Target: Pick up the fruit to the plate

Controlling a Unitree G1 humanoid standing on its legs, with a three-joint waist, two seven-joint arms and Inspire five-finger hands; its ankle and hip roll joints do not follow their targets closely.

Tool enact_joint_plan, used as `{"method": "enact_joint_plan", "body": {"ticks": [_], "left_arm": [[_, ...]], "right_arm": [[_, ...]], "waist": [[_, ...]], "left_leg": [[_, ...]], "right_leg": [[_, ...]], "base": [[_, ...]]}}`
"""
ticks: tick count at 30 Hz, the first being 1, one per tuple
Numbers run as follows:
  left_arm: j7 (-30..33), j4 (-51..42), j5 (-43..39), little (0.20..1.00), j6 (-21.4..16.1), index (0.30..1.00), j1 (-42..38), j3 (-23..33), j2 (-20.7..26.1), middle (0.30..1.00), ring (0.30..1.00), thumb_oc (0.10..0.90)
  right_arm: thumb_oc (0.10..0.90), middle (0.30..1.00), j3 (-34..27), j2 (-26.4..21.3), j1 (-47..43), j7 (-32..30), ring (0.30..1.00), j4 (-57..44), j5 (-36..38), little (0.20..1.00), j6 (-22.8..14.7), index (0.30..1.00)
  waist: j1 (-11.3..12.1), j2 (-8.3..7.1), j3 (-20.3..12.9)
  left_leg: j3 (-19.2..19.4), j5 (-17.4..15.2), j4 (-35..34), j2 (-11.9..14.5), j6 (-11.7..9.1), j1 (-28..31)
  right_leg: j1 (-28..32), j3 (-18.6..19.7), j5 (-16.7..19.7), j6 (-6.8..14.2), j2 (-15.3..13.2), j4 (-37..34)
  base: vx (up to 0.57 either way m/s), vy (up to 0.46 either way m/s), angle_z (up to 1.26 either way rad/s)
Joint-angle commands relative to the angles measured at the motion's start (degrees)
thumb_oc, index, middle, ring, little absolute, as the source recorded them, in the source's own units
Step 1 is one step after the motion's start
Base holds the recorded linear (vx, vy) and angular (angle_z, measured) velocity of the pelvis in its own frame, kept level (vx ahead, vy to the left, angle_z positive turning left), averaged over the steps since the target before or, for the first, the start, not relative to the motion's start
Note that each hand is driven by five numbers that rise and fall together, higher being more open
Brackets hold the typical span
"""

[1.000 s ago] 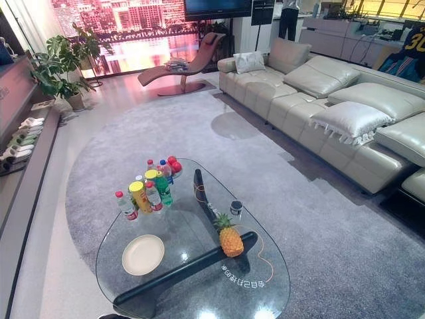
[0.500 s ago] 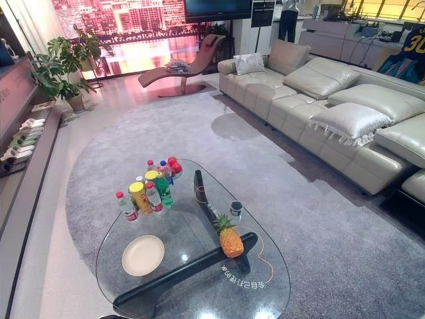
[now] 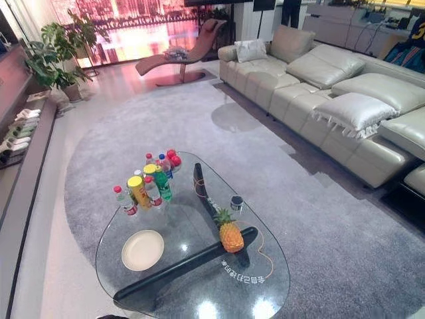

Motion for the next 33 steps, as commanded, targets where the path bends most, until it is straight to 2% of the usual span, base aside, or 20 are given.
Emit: {"method": "enact_joint_plan", "body": {"ticks": [1, 8, 11, 14, 19, 24, 29, 33], "left_arm": [[0.4, 2.9, -2.8, 0.900, 1.6, 0.900, -4.6, -0.3, -0.8, 0.900, 0.900, 0.800], [1.9, 1.7, -8.1, 0.900, 2.3, 0.900, -9.2, -0.9, -0.1, 0.900, 0.900, 0.800], [-0.7, 0.6, -10.3, 0.900, 1.8, 0.900, -10.8, -1.0, 0.2, 0.900, 0.900, 0.800], [-4.7, -0.5, -15.5, 0.900, 1.8, 0.900, -13.9, -3.2, 0.8, 0.900, 0.900, 0.800], [-0.6, -1.4, -25.8, 0.900, -0.1, 0.900, -18.6, -2.2, 2.3, 0.900, 0.900, 0.800], [5.9, -4.5, -34.9, 0.900, -3.6, 0.900, -22.2, 1.7, 3.1, 0.900, 0.900, 0.800], [11.0, -6.5, -33.1, 0.900, -7.0, 0.900, -23.8, 1.6, 3.3, 0.900, 0.900, 0.800], [13.0, -7.8, -33.1, 0.900, -7.9, 0.900, -24.3, 1.4, 3.5, 0.900, 0.900, 0.800]], "right_arm": [[0.800, 0.900, -1.5, -1.8, -5.6, -2.9, 0.900, 1.9, 2.2, 0.900, 0.1, 0.900], [0.800, 0.900, -1.0, -3.4, -9.9, -5.7, 0.900, 0.4, 5.5, 0.900, 1.0, 0.900], [0.800, 0.900, -0.4, -4.4, -11.2, -8.3, 0.900, -1.0, 2.8, 0.900, -1.1, 0.900], [0.800, 0.900, 0.9, -5.9, -13.8, -12.7, 0.900, -3.8, 3.7, 0.900, -3.5, 0.900], [0.800, 0.900, 0.9, -6.7, -18.6, -19.6, 0.900, -7.2, 7.2, 0.900, -7.4, 0.900], [0.800, 0.900, -0.3, -7.0, -23.1, -27.8, 0.900, -10.0, 10.7, 0.900, -10.9, 0.900], [0.800, 0.900, -1.0, -7.8, -24.6, -30.1, 0.900, -10.8, 11.6, 0.900, -13.3, 0.900], [0.800, 0.900, -0.9, -8.1, -25.2, -30.4, 0.900, -11.0, 12.5, 0.900, -14.4, 0.900]], "waist": [[1.0, -1.17, 9.1], [0.3, 0.23, 17.7], [0.0, 0.29, 19.9], [0.1, 0.37, 22.9], [0.0, 0.21, 27.1], [0.1, 0.42, 27.1], [-0.2, 0.45, 27.1], [-0.2, 0.17, 27.1]], "left_leg": [[-0.5, 0.3, 0.0, 1.0, 0.6, -2.5], [-3.6, 2.1, 0.0, -1.4, 2.0, -11.1], [-3.8, 2.3, 0.0, -2.2, 2.0, -13.0], [-3.8, 2.9, 0.0, -2.8, 1.9, -15.8], [-3.2, 4.0, 2.5, -3.1, 1.8, -22.5], [-4.7, 3.1, 9.4, -4.1, 1.9, -33.7], [-5.6, 1.9, 15.3, -4.8, 2.1, -40.5], [-6.2, 1.1, 17.5, -5.0, 2.3, -42.8]], "right_leg": [[-4.2, -1.0, 7.0, -0.9, -1.3, 0.1], [-12.7, 1.3, 8.7, -2.3, 0.0, 1.0], [-14.7, 2.1, 9.2, -2.2, 0.0, 1.0], [-18.1, 1.8, 10.0, -2.2, -0.2, 1.5], [-25.7, 2.1, 9.7, -2.1, -0.6, 5.9], [-36.4, 3.0, 8.7, -2.2, -0.6, 11.9], [-42.7, 3.6, 7.9, -2.5, -0.1, 16.2], [-44.8, 4.0, 7.7, -2.7, 0.1, 17.3]], "base": [[-0.15, 0.007, -0.01], [-0.22, 0.003, 0.00], [-0.13, 0.003, 0.01], [-0.16, 0.010, 0.00], [-0.16, -0.020, -0.05], [-0.15, -0.028, -0.02], [-0.05, -0.017, 0.05], [0.00, -0.010, 0.07]]}}
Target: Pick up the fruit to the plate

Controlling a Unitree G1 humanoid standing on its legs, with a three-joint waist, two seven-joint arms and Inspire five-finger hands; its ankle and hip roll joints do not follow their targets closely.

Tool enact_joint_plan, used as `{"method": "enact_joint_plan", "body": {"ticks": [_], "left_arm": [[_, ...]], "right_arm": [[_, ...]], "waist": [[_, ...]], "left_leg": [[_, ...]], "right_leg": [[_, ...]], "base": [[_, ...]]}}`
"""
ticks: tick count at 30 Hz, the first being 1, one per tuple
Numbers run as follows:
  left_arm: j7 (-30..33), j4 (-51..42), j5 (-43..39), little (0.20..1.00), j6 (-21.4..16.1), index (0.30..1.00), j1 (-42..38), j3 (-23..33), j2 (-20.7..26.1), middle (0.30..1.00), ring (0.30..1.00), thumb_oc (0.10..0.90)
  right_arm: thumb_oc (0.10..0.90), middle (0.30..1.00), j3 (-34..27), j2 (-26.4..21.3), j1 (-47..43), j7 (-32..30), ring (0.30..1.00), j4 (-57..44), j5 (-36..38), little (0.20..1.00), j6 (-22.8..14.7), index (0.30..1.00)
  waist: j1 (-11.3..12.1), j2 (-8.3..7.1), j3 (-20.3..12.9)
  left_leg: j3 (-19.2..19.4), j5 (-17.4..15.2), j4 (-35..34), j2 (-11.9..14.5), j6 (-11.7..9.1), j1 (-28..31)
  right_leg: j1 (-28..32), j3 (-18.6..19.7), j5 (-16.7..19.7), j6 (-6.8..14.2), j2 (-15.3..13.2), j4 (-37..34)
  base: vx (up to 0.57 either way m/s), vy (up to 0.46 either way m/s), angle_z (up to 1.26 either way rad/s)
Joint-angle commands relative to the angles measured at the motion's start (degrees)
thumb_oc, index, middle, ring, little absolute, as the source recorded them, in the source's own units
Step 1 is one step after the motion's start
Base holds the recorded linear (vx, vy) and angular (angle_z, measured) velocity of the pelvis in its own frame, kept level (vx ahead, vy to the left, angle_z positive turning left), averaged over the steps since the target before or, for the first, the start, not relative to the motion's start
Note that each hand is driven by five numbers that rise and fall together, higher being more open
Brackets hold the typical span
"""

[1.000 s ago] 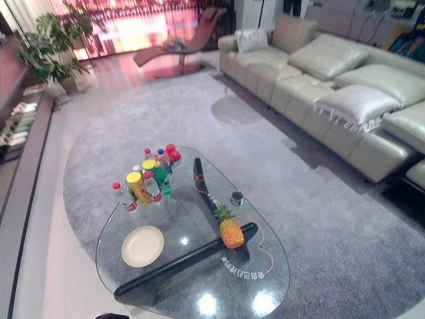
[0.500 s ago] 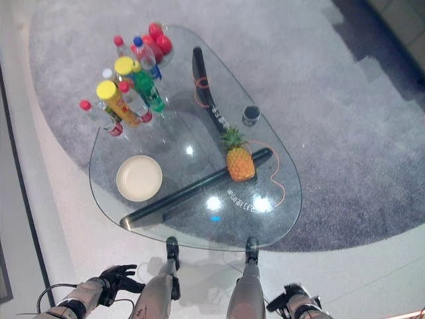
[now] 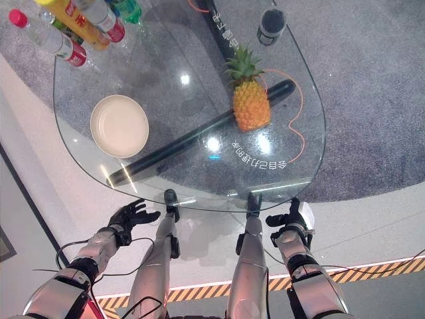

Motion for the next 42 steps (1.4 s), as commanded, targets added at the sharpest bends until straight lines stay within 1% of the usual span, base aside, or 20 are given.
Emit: {"method": "enact_joint_plan", "body": {"ticks": [1, 3, 5, 10, 16, 22, 25, 26, 28, 29, 30, 31, 33, 35, 36, 37, 38, 39, 40, 42], "left_arm": [[3.1, 2.6, 0.3, 0.900, -1.2, 0.900, 2.8, 0.8, 2.8, 0.900, 0.900, 0.800], [4.0, 2.3, 0.3, 0.900, -2.1, 0.900, 2.8, 0.9, 2.8, 0.900, 0.900, 0.800], [5.6, 2.4, -1.0, 0.900, -3.8, 0.900, 2.4, 1.7, 3.1, 0.900, 0.900, 0.800], [7.6, 2.0, -2.5, 0.900, -6.2, 0.900, 2.2, 2.4, 3.5, 0.900, 0.900, 0.800], [8.3, 1.4, -2.4, 0.900, -7.3, 0.900, 2.6, 3.1, 3.8, 0.900, 0.900, 0.800], [7.8, 1.4, -2.0, 0.900, -7.2, 0.900, 2.7, 2.5, 4.1, 0.900, 0.900, 0.800], [7.3, 1.6, -2.1, 0.900, -6.9, 0.900, 3.0, 2.5, 4.5, 0.900, 0.900, 0.800], [6.9, 2.0, -1.9, 0.900, -7.2, 0.900, 3.4, 2.7, 4.5, 0.900, 0.900, 0.800], [6.5, 2.4, -1.7, 0.900, -7.6, 0.900, 3.7, 2.9, 4.6, 0.900, 0.900, 0.800], [6.5, 2.5, -1.7, 0.900, -7.6, 0.900, 3.7, 2.9, 4.6, 0.900, 0.900, 0.800], [6.4, 2.4, -1.4, 0.900, -7.3, 0.900, 3.6, 3.0, 5.0, 0.900, 0.900, 0.800], [6.4, 2.4, -1.3, 0.900, -7.2, 0.900, 3.5, 2.9, 5.1, 0.900, 0.900, 0.800], [6.0, 2.2, -1.4, 0.900, -7.2, 0.900, 3.5, 2.7, 5.5, 0.900, 0.900, 0.800], [6.1, 1.9, -1.5, 0.900, -7.2, 0.900, 3.3, 2.4, 5.7, 0.900, 0.900, 0.800], [6.1, 1.9, -1.8, 0.900, -7.1, 0.900, 3.3, 1.9, 5.9, 0.900, 0.900, 0.800], [6.1, 1.9, -1.8, 0.900, -7.1, 0.900, 3.1, 1.9, 6.0, 0.900, 0.900, 0.800], [6.2, 1.9, -2.1, 0.900, -6.8, 0.900, 3.0, 1.5, 6.1, 0.900, 0.900, 0.800], [6.4, 1.8, -2.3, 0.900, -6.8, 0.900, 2.9, 1.2, 6.0, 0.900, 0.900, 0.800], [6.5, 1.6, -2.5, 0.900, -6.7, 0.900, 2.9, 1.0, 6.0, 0.900, 0.900, 0.800], [6.6, 1.4, -2.9, 0.900, -6.6, 0.900, 2.8, 0.7, 6.1, 0.900, 0.900, 0.800]], "right_arm": [[0.800, 0.900, -1.2, -3.4, 2.9, -3.0, 0.900, -0.4, 3.3, 0.900, -1.0, 0.900], [0.800, 0.900, -1.5, -3.3, 2.6, -3.3, 0.900, -0.6, 3.5, 0.900, -1.1, 0.900], [0.800, 0.900, -1.5, -3.6, 2.0, -3.7, 0.900, -0.4, 4.0, 0.900, -1.5, 0.900], [0.800, 0.900, -2.0, -3.6, 2.0, -4.0, 0.900, 0.1, 4.3, 0.900, -2.5, 0.900], [0.800, 0.900, -2.3, -3.7, 2.1, -4.9, 0.900, -0.1, 4.8, 0.900, -3.7, 0.900], [0.800, 0.900, -3.3, -5.1, 1.3, -6.7, 0.900, 0.0, 6.9, 0.900, -4.9, 0.900], [0.800, 0.900, -5.6, -6.3, 1.0, -7.0, 0.900, 0.2, 15.4, 0.900, -6.2, 0.900], [0.800, 0.900, -9.1, -7.1, 1.0, -6.2, 0.900, 0.9, 24.9, 0.900, -8.9, 0.900], [0.800, 0.900, -13.1, -8.3, 1.1, -5.8, 0.900, 1.6, 29.7, 0.900, -11.4, 0.900], [0.800, 0.900, -13.1, -8.3, 1.1, -5.8, 0.900, 1.6, 29.8, 0.900, -11.4, 0.900], [0.800, 0.900, -15.6, -9.5, 0.7, -6.6, 0.900, 1.3, 32.9, 0.900, -13.3, 0.900], [0.800, 0.900, -16.1, -9.8, 0.6, -7.0, 0.900, 1.1, 33.8, 0.900, -13.9, 0.900], [0.800, 0.900, -18.2, -11.3, -0.2, -8.9, 0.900, -0.2, 36.8, 0.900, -16.5, 0.900], [0.800, 0.900, -19.4, -12.3, -1.3, -10.7, 0.900, -1.8, 37.8, 0.900, -18.5, 0.900], [0.800, 0.900, -19.8, -13.0, -2.0, -13.2, 0.900, -3.6, 37.5, 0.900, -20.1, 0.900], [0.800, 0.900, -19.9, -13.1, -2.3, -14.0, 0.900, -3.9, 37.3, 0.900, -20.8, 0.900], [0.800, 0.900, -20.0, -13.8, -3.4, -17.5, 0.900, -6.4, 36.8, 0.900, -22.5, 0.900], [0.800, 0.900, -20.0, -14.2, -4.2, -19.6, 0.900, -7.9, 36.3, 0.900, -23.6, 0.900], [0.800, 0.900, -19.8, -14.6, -5.2, -21.3, 0.900, -9.3, 36.0, 0.900, -24.0, 0.900], [0.800, 0.900, -19.6, -15.4, -7.0, -24.6, 0.900, -12.1, 35.4, 0.900, -26.1, 0.900]], "waist": [[-0.1, -2.61, 0.3], [0.0, -2.75, 0.3], [0.1, -2.98, 0.3], [0.6, -3.01, 0.3], [0.8, -3.11, 0.3], [1.2, -2.98, 0.3], [1.2, -3.00, 0.3], [1.2, -3.11, 0.3], [1.3, -3.15, 0.3], [1.3, -3.14, 0.3], [1.2, -3.28, 0.3], [1.3, -3.28, 0.3], [1.4, -3.36, 0.3], [1.3, -3.39, 0.3], [1.4, -3.41, 0.3], [1.4, -3.45, 0.3], [1.4, -3.47, 0.3], [1.4, -3.46, 0.3], [1.4, -3.40, 0.3], [1.4, -3.31, 0.3]], "left_leg": [[-2.9, -5.6, 9.5, -2.6, 0.3, -6.0], [-2.9, -5.8, 9.9, -2.7, 0.3, -6.3], [-2.8, -5.9, 10.7, -2.6, 0.3, -7.2], [-3.2, -6.7, 12.7, -2.6, 0.3, -8.5], [-3.5, -7.1, 13.4, -2.8, 0.5, -9.5], [-3.7, -7.1, 13.2, -2.7, 0.5, -9.9], [-3.7, -7.2, 13.2, -2.5, 0.5, -9.7], [-3.6, -7.3, 13.2, -2.4, 0.4, -9.5], [-3.5, -7.6, 13.5, -2.4, 0.4, -9.4], [-3.5, -7.6, 13.5, -2.4, 0.4, -9.5], [-3.5, -7.7, 13.7, -2.4, 0.4, -9.4], [-3.5, -7.8, 13.9, -2.4, 0.5, -9.5], [-3.5, -7.9, 14.0, -2.3, 0.5, -9.5], [-3.5, -7.4, 13.6, -2.5, 0.6, -9.9], [-3.5, -7.9, 13.5, -2.5, 0.7, -9.5], [-3.5, -7.4, 13.2, -2.5, 0.7, -9.9], [-3.5, -7.7, 13.1, -2.5, 0.7, -9.5], [-3.5, -7.7, 13.0, -2.6, 0.7, -9.5], [-3.6, -7.7, 12.9, -2.6, 0.7, -9.4], [-3.6, -7.7, 12.7, -2.7, 0.7, -9.4]], "right_leg": [[-4.4, -0.3, 5.5, -2.7, 2.2, 1.2], [-4.8, -0.2, 5.4, -2.7, 2.4, 1.6], [-5.4, -0.6, 5.2, -2.8, 2.2, 2.3], [-6.7, -1.1, 4.4, -2.9, 2.2, 3.9], [-8.0, -1.3, 4.0, -3.0, 2.5, 5.0], [-8.3, -1.6, 3.9, -3.0, 2.4, 5.1], [-8.2, -1.7, 3.8, -2.9, 2.4, 5.2], [-7.9, -1.9, 3.6, -2.9, 2.4, 5.3], [-7.7, -2.0, 3.5, -2.9, 2.4, 5.4], [-7.7, -2.1, 3.6, -2.9, 2.4, 5.4], [-7.8, -2.2, 3.7, -2.9, 2.3, 5.5], [-7.8, -2.2, 3.7, -2.9, 2.3, 5.6], [-7.8, -2.2, 3.8, -2.8, 2.4, 5.6], [-8.2, -2.3, 4.4, -2.8, 2.4, 5.3], [-7.9, -2.5, 4.1, -2.8, 2.5, 5.4], [-8.3, -2.6, 4.7, -2.8, 2.4, 5.1], [-8.1, -2.7, 4.4, -2.8, 2.5, 5.1], [-8.0, -2.8, 4.5, -2.8, 2.5, 5.0], [-8.0, -2.8, 4.5, -2.8, 2.4, 4.9], [-8.0, -3.0, 4.5, -2.9, 2.4, 4.8]], "base": [[0.01, -0.002, -0.04], [0.01, 0.008, -0.05], [0.01, 0.008, -0.02], [0.01, -0.001, 0.01], [0.00, -0.004, 0.02], [0.00, -0.009, 0.02], [0.00, 0.000, 0.00], [0.00, 0.000, 0.00], [0.02, -0.010, 0.00], [0.02, -0.033, 0.00], [0.02, -0.031, 0.00], [0.02, -0.046, 0.00], [0.01, -0.048, -0.01], [-0.01, -0.048, 0.01], [-0.03, -0.032, 0.03], [0.00, 0.000, 0.00], [0.00, 0.000, 0.00], [0.00, 0.000, 0.00], [0.00, 0.000, 0.00], [0.00, 0.000, 0.00]]}}
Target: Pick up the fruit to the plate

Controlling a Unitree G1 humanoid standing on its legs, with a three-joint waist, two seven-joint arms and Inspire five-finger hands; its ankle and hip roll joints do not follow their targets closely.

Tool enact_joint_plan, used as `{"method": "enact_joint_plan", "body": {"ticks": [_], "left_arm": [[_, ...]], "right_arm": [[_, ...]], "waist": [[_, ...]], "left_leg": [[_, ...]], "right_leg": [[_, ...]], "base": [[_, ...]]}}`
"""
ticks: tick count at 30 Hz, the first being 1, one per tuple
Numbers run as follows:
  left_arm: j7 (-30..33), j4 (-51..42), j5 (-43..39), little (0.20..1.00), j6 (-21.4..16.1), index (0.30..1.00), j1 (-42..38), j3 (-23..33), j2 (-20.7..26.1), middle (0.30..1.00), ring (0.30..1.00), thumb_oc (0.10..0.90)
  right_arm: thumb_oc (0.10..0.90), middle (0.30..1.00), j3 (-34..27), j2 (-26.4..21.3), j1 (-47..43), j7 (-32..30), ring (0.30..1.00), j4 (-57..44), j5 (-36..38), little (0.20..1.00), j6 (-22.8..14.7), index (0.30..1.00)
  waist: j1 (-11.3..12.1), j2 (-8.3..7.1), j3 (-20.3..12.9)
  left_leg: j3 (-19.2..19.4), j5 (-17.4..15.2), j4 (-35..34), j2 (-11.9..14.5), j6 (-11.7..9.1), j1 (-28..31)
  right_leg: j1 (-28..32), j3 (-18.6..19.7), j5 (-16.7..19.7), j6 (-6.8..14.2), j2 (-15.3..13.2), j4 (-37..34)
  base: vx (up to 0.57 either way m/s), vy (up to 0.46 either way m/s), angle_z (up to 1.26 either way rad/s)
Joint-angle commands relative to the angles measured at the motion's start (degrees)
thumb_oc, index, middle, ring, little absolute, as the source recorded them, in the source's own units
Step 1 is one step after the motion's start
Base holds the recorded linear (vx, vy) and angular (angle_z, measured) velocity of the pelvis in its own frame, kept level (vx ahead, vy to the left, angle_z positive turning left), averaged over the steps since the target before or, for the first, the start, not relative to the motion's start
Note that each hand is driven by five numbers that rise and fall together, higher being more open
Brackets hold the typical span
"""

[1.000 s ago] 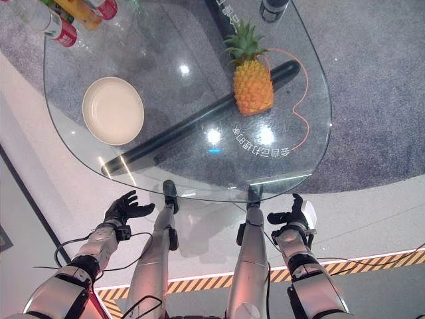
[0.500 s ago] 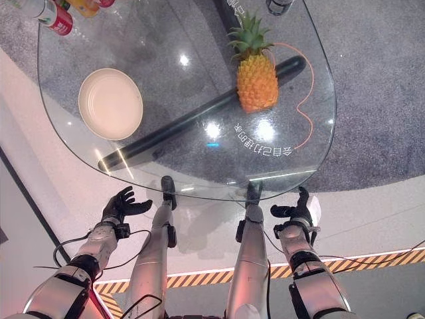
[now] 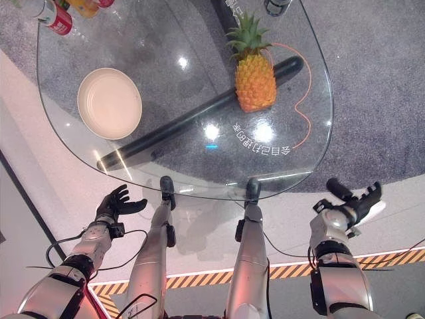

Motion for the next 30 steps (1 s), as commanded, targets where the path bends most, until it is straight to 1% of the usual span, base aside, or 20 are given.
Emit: {"method": "enact_joint_plan", "body": {"ticks": [1, 3, 4, 5, 6, 7, 9, 10, 11, 12, 13, 14, 15, 18, 20, 22, 23, 24, 27, 30], "left_arm": [[0.9, 1.2, -2.7, 0.900, -0.6, 0.900, 2.1, 0.7, 4.0, 0.900, 0.900, 0.800], [1.2, 0.8, -3.3, 0.900, -0.5, 0.900, 2.1, 0.1, 3.9, 0.900, 0.900, 0.800], [1.3, 0.7, -3.4, 0.900, -0.5, 0.900, 2.1, 0.0, 3.9, 0.900, 0.900, 0.800], [1.6, 0.2, -3.8, 0.900, -0.3, 0.900, 2.2, -0.2, 3.8, 0.900, 0.900, 0.800], [1.9, -0.3, -3.9, 0.900, -0.2, 0.900, 2.2, -0.3, 3.7, 0.900, 0.900, 0.800], [1.9, -0.3, -3.9, 0.900, -0.2, 0.900, 2.2, -0.3, 3.6, 0.900, 0.900, 0.800], [2.0, -0.8, -4.1, 0.900, 0.1, 0.900, 2.0, -0.2, 3.7, 0.900, 0.900, 0.800], [2.0, -0.9, -4.2, 0.900, 0.1, 0.900, 2.2, -0.3, 3.5, 0.900, 0.900, 0.800], [2.2, -1.4, -4.0, 0.900, 0.1, 0.900, 2.5, -0.1, 3.2, 0.900, 0.900, 0.800], [2.2, -1.6, -3.9, 0.900, 0.1, 0.900, 2.7, 0.1, 3.1, 0.900, 0.900, 0.800], [2.2, -1.7, -3.9, 0.900, 0.1, 0.900, 2.8, 0.2, 3.1, 0.900, 0.900, 0.800], [2.2, -1.7, -3.8, 0.900, -0.1, 0.900, 3.0, 0.4, 2.9, 0.900, 0.900, 0.800], [2.0, -1.7, -3.5, 0.900, -0.6, 0.900, 3.5, 0.9, 2.7, 0.900, 0.900, 0.800], [1.8, -1.6, -2.7, 0.900, -1.5, 0.900, 4.3, 1.6, 2.1, 0.900, 0.900, 0.800], [1.7, -1.5, -2.5, 0.900, -1.8, 0.900, 4.5, 1.8, 1.8, 0.900, 0.900, 0.800], [1.7, -1.6, -2.1, 0.900, -2.2, 0.900, 4.9, 1.9, 1.3, 0.900, 0.900, 0.800], [1.8, -1.9, -1.7, 0.900, -2.2, 0.900, 5.1, 1.9, 1.0, 0.900, 0.900, 0.800], [1.7, -1.8, -1.6, 0.900, -2.3, 0.900, 5.1, 1.9, 0.9, 0.900, 0.900, 0.800], [1.5, -1.3, -1.6, 0.900, -2.4, 0.900, 4.8, 1.7, 0.7, 0.900, 0.900, 0.800], [1.4, -1.3, -1.5, 0.900, -2.8, 0.900, 4.8, 1.3, 0.4, 0.900, 0.900, 0.800]], "right_arm": [[0.800, 0.900, -2.1, -6.2, -0.6, -9.4, 0.900, -4.3, -1.1, 0.900, -7.9, 0.900], [0.800, 0.900, -1.1, -6.5, -2.1, -13.3, 0.900, -8.9, -3.7, 0.900, -9.4, 0.900], [0.800, 0.900, -1.0, -6.5, -2.2, -14.2, 0.900, -9.8, -4.8, 0.900, -9.7, 0.900], [0.800, 0.900, -0.2, -6.5, -2.6, -16.5, 0.900, -12.7, -7.8, 0.900, -10.6, 0.900], [0.800, 0.900, 0.3, -6.4, -3.2, -18.3, 0.900, -17.1, -10.7, 0.900, -10.6, 0.900], [0.800, 0.900, 0.3, -6.2, -3.4, -18.6, 0.900, -18.3, -12.5, 0.900, -11.3, 0.900], [0.800, 0.900, 0.8, -5.9, -3.4, -20.0, 0.900, -24.2, -16.5, 0.900, -10.1, 0.900], [0.800, 0.900, 1.3, -5.5, -3.1, -19.4, 0.900, -27.5, -19.0, 0.900, -10.2, 0.900], [0.800, 0.900, 2.4, -5.2, -2.7, -19.5, 0.900, -33.4, -24.7, 0.900, -7.6, 0.900], [0.800, 0.900, 3.2, -5.1, -2.4, -19.2, 0.900, -36.9, -27.3, 0.900, -5.9, 0.900], [0.800, 0.900, 3.4, -5.0, -2.2, -19.0, 0.900, -37.9, -28.2, 0.900, -5.4, 0.900], [0.800, 0.900, 4.1, -4.7, -1.9, -18.5, 0.900, -40.7, -31.0, 0.900, -3.8, 0.900], [0.800, 0.900, 5.8, -4.5, -1.4, -17.8, 0.900, -45.5, -35.1, 0.900, -1.1, 0.900], [0.800, 0.900, 8.6, -3.9, -1.1, -15.3, 0.900, -51.3, -40.7, 0.900, 3.0, 0.900], [0.800, 0.900, 9.4, -3.6, -1.0, -13.6, 0.900, -52.5, -41.5, 0.900, 3.6, 0.900], [0.800, 0.900, 11.3, -2.9, -1.1, -11.9, 0.900, -54.6, -42.7, 0.900, 5.0, 0.900], [0.800, 0.900, 12.5, -2.2, -1.0, -9.4, 0.900, -55.0, -42.7, 0.900, 5.8, 0.900], [0.800, 0.900, 13.1, -1.9, -1.1, -8.3, 0.900, -55.0, -41.8, 0.900, 5.7, 0.900], [0.800, 0.900, 15.2, -0.8, -1.2, -5.3, 0.900, -54.7, -41.6, 0.900, 6.9, 0.900], [0.800, 0.900, 17.6, 0.0, -0.9, -2.2, 0.900, -54.9, -40.3, 0.900, 8.7, 0.900]], "waist": [[1.5, -2.21, -0.2], [1.4, -2.12, -0.2], [1.4, -2.10, -0.2], [1.3, -2.07, -0.2], [1.2, -2.01, -0.2], [1.2, -2.00, -0.2], [0.9, -2.01, -0.2], [0.9, -1.98, -0.2], [0.7, -1.93, -0.2], [0.6, -1.93, -0.2], [0.6, -1.94, -0.2], [0.5, -1.96, -0.2], [0.4, -2.05, -0.2], [0.2, -2.13, -0.2], [0.2, -2.12, -0.2], [0.3, -2.06, -0.2], [0.4, -1.95, -0.2], [0.4, -1.91, -0.2], [0.5, -1.90, -0.2], [0.7, -1.75, -0.2]], "left_leg": [[-1.5, -6.8, 8.0, -2.6, 0.8, -2.1], [-1.7, -7.0, 8.4, -2.7, 0.9, -2.4], [-1.8, -7.1, 8.5, -2.7, 0.9, -2.4], [-1.8, -7.1, 8.8, -2.8, 0.9, -2.6], [-1.9, -7.1, 9.0, -2.8, 0.9, -2.9], [-1.9, -7.1, 9.0, -2.9, 1.0, -3.0], [-2.0, -6.5, 8.7, -3.0, 1.1, -3.5], [-2.0, -6.9, 8.6, -3.0, 1.2, -3.2], [-2.0, -6.6, 8.1, -3.1, 1.2, -3.0], [-1.9, -6.5, 7.9, -3.1, 1.3, -3.0], [-1.9, -6.4, 7.8, -3.1, 1.3, -3.0], [-1.9, -6.3, 7.6, -3.1, 1.3, -2.9], [-1.8, -6.2, 7.4, -3.1, 1.4, -2.9], [-1.6, -5.9, 7.0, -3.2, 1.4, -2.5], [-1.5, -5.8, 6.9, -3.2, 1.4, -2.5], [-1.4, -5.6, 6.7, -3.2, 1.3, -2.3], [-1.3, -5.5, 6.8, -3.3, 1.3, -2.4], [-1.2, -5.5, 6.8, -3.3, 1.3, -2.4], [-0.9, -5.3, 6.5, -3.2, 1.2, -2.2], [-0.7, -5.0, 6.3, -3.3, 1.2, -2.1]], "right_leg": [[0.0, -3.4, 6.5, -2.0, 2.3, -2.3], [-0.2, -3.5, 6.4, -2.1, 2.2, -2.1], [-0.3, -3.5, 6.3, -2.2, 2.2, -2.0], [-0.4, -3.5, 6.3, -2.2, 2.1, -1.9], [-0.7, -3.4, 6.2, -2.2, 2.1, -1.8], [-0.8, -3.4, 6.2, -2.3, 2.1, -1.7], [-1.3, -3.3, 6.6, -2.3, 2.1, -1.9], [-1.0, -3.2, 6.1, -2.3, 2.3, -1.8], [-1.0, -3.2, 6.1, -2.2, 2.3, -2.1], [-1.0, -3.2, 6.2, -2.2, 2.3, -2.2], [-1.0, -3.2, 6.2, -2.2, 2.2, -2.3], [-1.0, -3.1, 6.2, -2.1, 2.2, -2.4], [-1.0, -3.1, 6.2, -2.1, 2.2, -2.6], [-0.6, -3.2, 6.2, -2.2, 2.2, -2.9], [-0.5, -3.2, 6.1, -2.3, 2.1, -2.9], [-0.3, -3.2, 5.9, -2.4, 2.1, -3.1], [-0.3, -3.3, 5.8, -2.4, 2.0, -3.1], [-0.3, -3.3, 5.8, -2.5, 2.0, -3.1], [0.0, -3.5, 5.8, -2.5, 1.9, -3.2], [0.1, -3.7, 5.8, -2.6, 1.8, -3.3]], "base": [[0.00, 0.000, 0.00], [-0.02, 0.010, 0.00], [0.00, 0.000, 0.00], [-0.02, 0.032, 0.02], [-0.02, 0.037, 0.02], [-0.01, 0.032, 0.02], [0.00, 0.000, 0.00], [-0.02, 0.033, 0.01], [-0.01, 0.033, 0.00], [0.00, 0.000, 0.00], [0.00, 0.000, 0.00], [0.00, 0.000, 0.00], [0.00, 0.000, 0.00], [0.00, 0.000, 0.00], [0.00, 0.000, 0.00], [0.00, 0.000, 0.00], [0.00, 0.000, 0.00], [0.00, 0.000, 0.00], [0.00, 0.000, 0.00], [0.00, 0.000, 0.00]]}}
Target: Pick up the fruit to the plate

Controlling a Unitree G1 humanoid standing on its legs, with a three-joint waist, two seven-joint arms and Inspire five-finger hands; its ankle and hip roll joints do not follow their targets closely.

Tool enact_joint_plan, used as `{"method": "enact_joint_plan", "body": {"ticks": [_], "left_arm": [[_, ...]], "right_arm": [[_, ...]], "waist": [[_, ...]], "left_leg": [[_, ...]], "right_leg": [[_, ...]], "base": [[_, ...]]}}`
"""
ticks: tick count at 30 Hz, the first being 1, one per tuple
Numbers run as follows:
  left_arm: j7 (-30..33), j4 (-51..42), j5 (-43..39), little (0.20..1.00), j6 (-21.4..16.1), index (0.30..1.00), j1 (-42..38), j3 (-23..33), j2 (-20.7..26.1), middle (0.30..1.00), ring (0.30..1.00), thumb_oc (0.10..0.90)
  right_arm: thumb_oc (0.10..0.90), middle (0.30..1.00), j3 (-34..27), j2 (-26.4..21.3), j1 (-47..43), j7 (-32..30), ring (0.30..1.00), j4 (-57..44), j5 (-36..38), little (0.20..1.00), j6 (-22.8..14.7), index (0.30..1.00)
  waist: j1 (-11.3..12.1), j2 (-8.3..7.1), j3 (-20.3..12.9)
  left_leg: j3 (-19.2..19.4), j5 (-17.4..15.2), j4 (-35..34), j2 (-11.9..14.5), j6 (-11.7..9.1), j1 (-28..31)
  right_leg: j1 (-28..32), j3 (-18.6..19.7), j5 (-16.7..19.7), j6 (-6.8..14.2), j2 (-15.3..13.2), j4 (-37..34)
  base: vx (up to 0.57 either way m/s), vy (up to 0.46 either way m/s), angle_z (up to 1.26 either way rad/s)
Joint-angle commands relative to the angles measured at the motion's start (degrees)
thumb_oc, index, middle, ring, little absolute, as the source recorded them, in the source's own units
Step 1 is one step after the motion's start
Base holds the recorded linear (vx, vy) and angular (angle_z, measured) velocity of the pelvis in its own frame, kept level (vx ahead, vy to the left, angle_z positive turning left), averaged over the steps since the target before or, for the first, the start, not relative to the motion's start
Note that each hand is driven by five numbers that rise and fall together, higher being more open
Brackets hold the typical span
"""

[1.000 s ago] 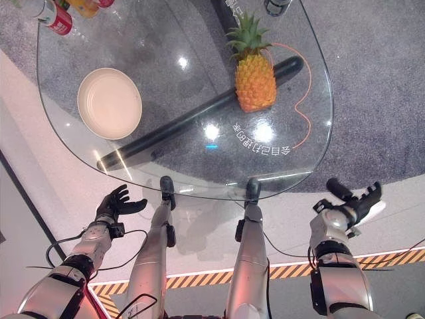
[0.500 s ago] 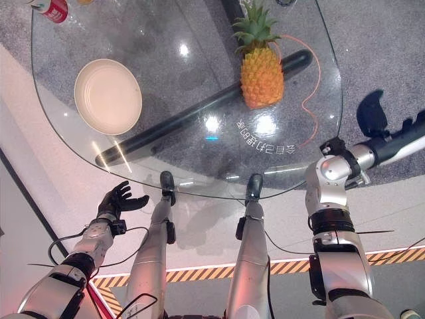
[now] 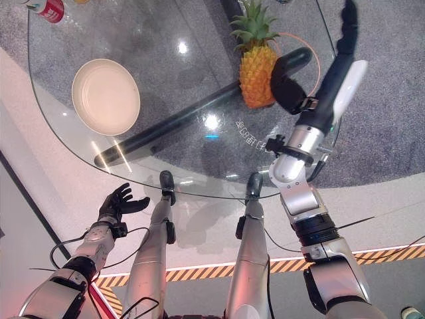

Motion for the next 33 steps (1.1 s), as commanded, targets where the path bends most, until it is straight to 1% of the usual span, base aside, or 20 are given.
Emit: {"method": "enact_joint_plan", "body": {"ticks": [1, 7, 11, 17, 22, 27, 33], "left_arm": [[1.2, 1.8, 0.7, 0.900, -2.0, 0.900, 2.9, 0.9, 1.0, 0.900, 0.900, 0.800], [1.7, 1.8, 0.7, 0.900, -2.3, 0.900, 3.2, 0.2, 0.0, 0.900, 0.900, 0.800], [1.6, 1.8, 0.8, 0.900, -2.2, 0.900, 3.3, 0.0, -0.2, 0.900, 0.900, 0.800], [1.9, 1.5, 0.9, 0.900, -1.6, 0.900, 3.5, -0.4, -0.6, 0.900, 0.900, 0.800], [1.9, 1.9, 0.8, 0.900, -2.0, 0.900, 3.4, -0.7, -0.9, 0.900, 0.900, 0.800], [2.6, 1.4, 0.7, 0.900, -1.8, 0.900, 3.9, -1.0, -1.4, 0.900, 0.900, 0.800], [2.6, 1.1, 0.7, 0.900, -1.6, 0.900, 3.9, -1.1, -1.4, 0.900, 0.900, 0.800]], "right_arm": [[0.800, 0.900, -0.8, -0.9, -0.7, 2.2, 0.900, -7.1, -1.2, 0.900, -1.4, 0.900], [0.800, 0.900, 1.2, 0.3, -0.5, 3.8, 0.900, -7.4, -0.6, 0.900, 0.5, 0.900], [0.800, 0.900, 2.1, 0.3, -1.2, 4.2, 0.900, -7.6, -0.3, 0.900, 1.0, 0.900], [0.800, 0.900, 3.0, 0.5, -1.3, 4.3, 0.900, -9.2, 0.2, 0.900, 3.7, 0.900], [0.800, 0.900, 3.5, 0.7, -0.9, 3.1, 0.900, -8.8, 0.2, 0.900, 4.0, 0.900], [0.800, 0.900, 3.2, 1.2, -0.6, -0.5, 0.900, -7.7, 0.7, 0.900, 5.7, 0.900], [0.800, 0.900, 2.8, 1.8, -0.4, -2.3, 0.900, -6.7, 0.7, 0.900, 7.3, 0.900]], "waist": [[0.4, -1.51, -0.4], [0.6, -1.00, -0.4], [0.7, -0.83, -0.4], [0.7, -0.67, -0.4], [0.7, -0.51, -0.4], [0.8, -0.31, -0.4], [0.8, -0.30, -0.4]], "left_leg": [[-0.8, -4.9, 6.5, -2.8, 1.3, -1.3], [-0.3, -4.6, 6.0, -3.0, 1.3, -1.2], [0.0, -4.4, 5.7, -3.0, 1.2, -0.9], [0.1, -4.3, 5.6, -3.0, 1.3, -0.5], [0.2, -4.2, 5.7, -3.1, 1.3, -0.8], [0.3, -4.2, 5.8, -3.0, 1.4, -0.9], [0.2, -4.2, 6.1, -2.9, 1.5, -1.3]], "right_leg": [[1.3, -3.9, 5.9, -2.6, 2.3, -3.7], [1.3, -4.1, 6.0, -2.7, 2.2, -4.0], [1.5, -4.2, 6.1, -2.7, 2.1, -4.0], [1.5, -4.1, 6.1, -2.7, 2.1, -3.7], [1.2, -4.1, 6.2, -2.6, 2.0, -3.6], [0.9, -4.0, 6.2, -2.6, 2.0, -3.3], [0.5, -4.0, 6.2, -2.6, 2.0, -3.0]], "base": [[0.00, 0.000, 0.00], [0.00, 0.000, 0.00], [0.01, 0.009, 0.02], [0.00, 0.000, 0.00], [0.00, 0.000, 0.00], [0.00, 0.000, 0.00], [0.00, 0.000, 0.00]]}}
